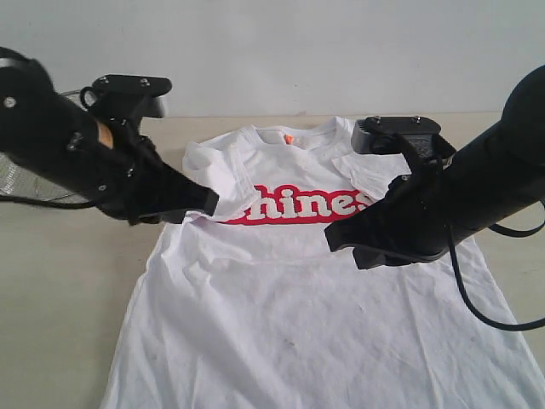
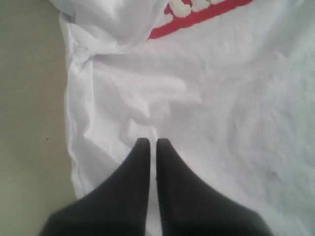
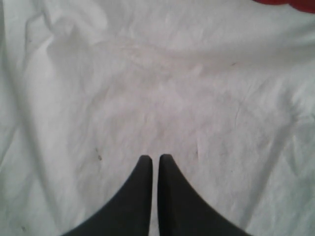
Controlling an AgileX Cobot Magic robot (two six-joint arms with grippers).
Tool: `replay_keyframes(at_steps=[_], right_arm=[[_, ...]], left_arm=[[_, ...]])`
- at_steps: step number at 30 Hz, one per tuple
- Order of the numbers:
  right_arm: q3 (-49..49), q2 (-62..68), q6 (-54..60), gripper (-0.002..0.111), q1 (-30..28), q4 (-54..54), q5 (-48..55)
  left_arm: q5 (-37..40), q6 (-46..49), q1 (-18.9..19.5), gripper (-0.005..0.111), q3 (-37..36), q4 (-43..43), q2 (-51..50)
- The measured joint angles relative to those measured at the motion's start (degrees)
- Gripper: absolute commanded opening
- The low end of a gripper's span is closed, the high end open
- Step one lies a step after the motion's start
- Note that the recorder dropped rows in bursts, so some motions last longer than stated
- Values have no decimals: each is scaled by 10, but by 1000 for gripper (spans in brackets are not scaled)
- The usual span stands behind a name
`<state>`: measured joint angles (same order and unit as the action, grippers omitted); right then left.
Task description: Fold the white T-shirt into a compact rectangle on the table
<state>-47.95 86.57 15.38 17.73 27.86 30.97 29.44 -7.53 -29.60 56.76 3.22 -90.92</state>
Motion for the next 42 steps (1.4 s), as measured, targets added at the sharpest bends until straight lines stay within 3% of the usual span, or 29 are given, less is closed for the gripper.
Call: replay_keyframes(at_steps=[11, 32, 38, 42], right_arm=[[0, 0, 0, 0, 0, 0, 0], [0, 0, 0, 0, 0, 2, 0], [0, 0, 0, 0, 0, 2, 0], [0, 0, 0, 0, 0, 2, 0]], left_arm=[[-33, 37, 34, 4, 129, 24, -161], [-80, 52, 44, 4, 134, 9, -276], [-87, -41, 44, 4, 134, -80, -280], [-63, -193, 44, 4, 134, -217, -280]])
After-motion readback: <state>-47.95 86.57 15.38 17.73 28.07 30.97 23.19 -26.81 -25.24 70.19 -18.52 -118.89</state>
